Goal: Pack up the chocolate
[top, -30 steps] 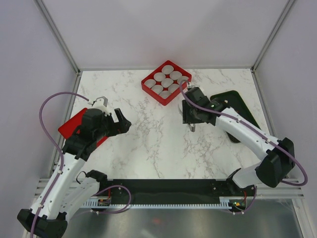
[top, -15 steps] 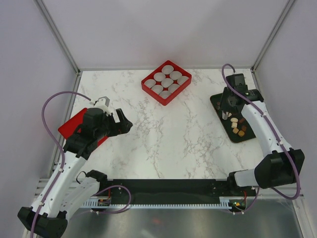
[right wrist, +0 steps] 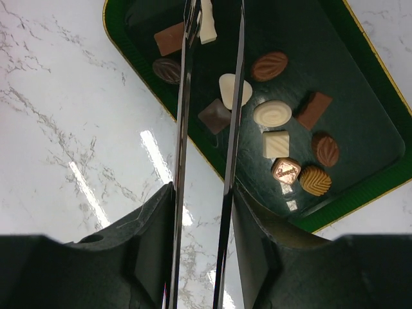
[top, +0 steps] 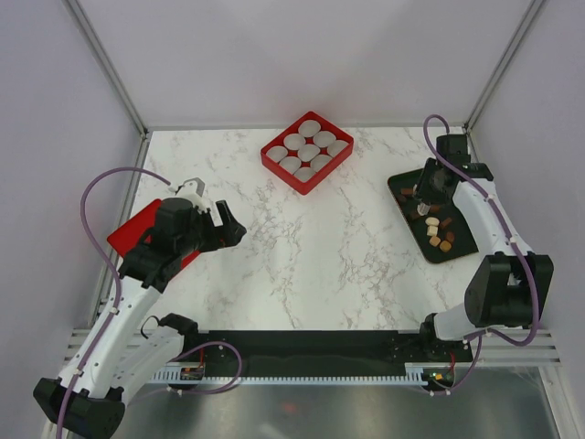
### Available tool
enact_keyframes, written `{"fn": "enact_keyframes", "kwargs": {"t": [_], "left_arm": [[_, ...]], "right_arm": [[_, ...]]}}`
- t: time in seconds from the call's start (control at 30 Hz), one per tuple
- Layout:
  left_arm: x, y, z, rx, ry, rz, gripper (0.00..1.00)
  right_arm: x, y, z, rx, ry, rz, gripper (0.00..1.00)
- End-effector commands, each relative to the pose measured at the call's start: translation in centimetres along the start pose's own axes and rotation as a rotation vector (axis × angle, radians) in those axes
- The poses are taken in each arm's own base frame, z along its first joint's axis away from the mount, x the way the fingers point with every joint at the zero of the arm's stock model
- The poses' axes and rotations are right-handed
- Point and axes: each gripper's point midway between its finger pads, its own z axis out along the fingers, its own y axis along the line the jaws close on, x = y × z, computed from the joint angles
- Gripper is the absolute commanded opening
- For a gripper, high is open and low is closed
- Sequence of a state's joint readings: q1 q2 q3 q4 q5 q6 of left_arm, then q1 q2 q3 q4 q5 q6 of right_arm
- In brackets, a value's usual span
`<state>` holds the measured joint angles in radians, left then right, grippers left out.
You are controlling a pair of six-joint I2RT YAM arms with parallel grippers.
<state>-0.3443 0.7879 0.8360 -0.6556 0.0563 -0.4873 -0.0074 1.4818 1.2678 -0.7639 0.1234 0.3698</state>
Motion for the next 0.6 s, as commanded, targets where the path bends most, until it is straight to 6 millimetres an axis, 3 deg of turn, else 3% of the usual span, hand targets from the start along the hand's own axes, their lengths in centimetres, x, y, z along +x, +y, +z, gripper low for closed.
{"fn": "enact_keyframes", "kwargs": {"t": [0.0,0.37,0.57], "left_arm": [[-0.4,-0.2,0.2,0.019,-0.011,0.039,1.00],[-0.2,-0.2,0.3,0.018,-0.001,0.039,1.00],[-0.2,-0.2,0.4,0.018,-0.001,0.040,1.00]], "right_arm": [[-0.7,-0.1,1.0,-0.040,-0.022,0.023,0.47],[0.9,0.0,3.1,-0.090,0.006,0.051,0.46],[-0.2,-0.5,2.1,-0.064,-0.042,0.071,0.45]]}}
